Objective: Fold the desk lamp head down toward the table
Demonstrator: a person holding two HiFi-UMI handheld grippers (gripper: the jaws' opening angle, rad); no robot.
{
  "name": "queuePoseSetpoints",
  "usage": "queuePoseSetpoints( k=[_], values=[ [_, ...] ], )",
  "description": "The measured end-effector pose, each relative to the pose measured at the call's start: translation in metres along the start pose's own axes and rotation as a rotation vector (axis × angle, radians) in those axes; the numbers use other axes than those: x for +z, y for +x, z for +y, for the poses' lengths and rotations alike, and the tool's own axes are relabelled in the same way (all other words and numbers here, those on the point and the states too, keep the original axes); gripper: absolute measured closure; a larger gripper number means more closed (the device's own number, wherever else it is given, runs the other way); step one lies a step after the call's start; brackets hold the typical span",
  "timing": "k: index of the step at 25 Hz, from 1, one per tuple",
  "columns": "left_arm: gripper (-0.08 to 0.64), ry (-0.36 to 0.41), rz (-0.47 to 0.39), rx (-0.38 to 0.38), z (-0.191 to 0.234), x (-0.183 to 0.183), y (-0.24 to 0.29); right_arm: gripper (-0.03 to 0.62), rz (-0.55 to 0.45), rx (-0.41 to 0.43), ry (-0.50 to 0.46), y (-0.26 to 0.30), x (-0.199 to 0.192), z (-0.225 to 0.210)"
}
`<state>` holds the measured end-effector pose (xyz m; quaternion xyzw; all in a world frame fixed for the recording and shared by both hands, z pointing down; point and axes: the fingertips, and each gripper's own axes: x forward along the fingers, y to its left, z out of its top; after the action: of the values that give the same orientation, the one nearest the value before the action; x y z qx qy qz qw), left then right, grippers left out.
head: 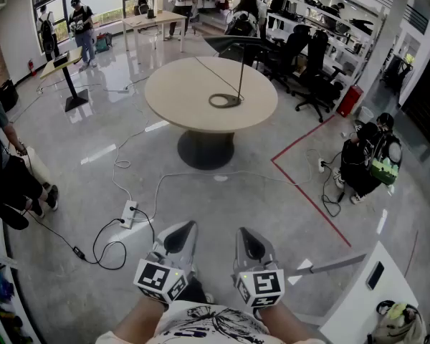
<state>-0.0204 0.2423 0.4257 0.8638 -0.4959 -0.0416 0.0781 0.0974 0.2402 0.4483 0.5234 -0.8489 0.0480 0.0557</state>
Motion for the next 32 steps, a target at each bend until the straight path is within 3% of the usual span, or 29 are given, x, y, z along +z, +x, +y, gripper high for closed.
queuePoseSetpoints(
  k=[21,28,32],
  values=[
    [0.554,0.046,0.064,-0.033,-0.014,-0.024,0.020,0.583,0.035,-0.041,0.056,0.003,-0.026,-0.021],
    [0.554,0.008,0.112,-0.040,0.016,-0.019,0.025,0.583,0.056,-0.054,0.067,0.025,-0.021,-0.012],
    [0.554,-0.013,0.114,-0.051,0.034,-0.018,0.064,0.583,0.078,-0.055,0.072,0.057,-0.020,-0.033]
  ],
)
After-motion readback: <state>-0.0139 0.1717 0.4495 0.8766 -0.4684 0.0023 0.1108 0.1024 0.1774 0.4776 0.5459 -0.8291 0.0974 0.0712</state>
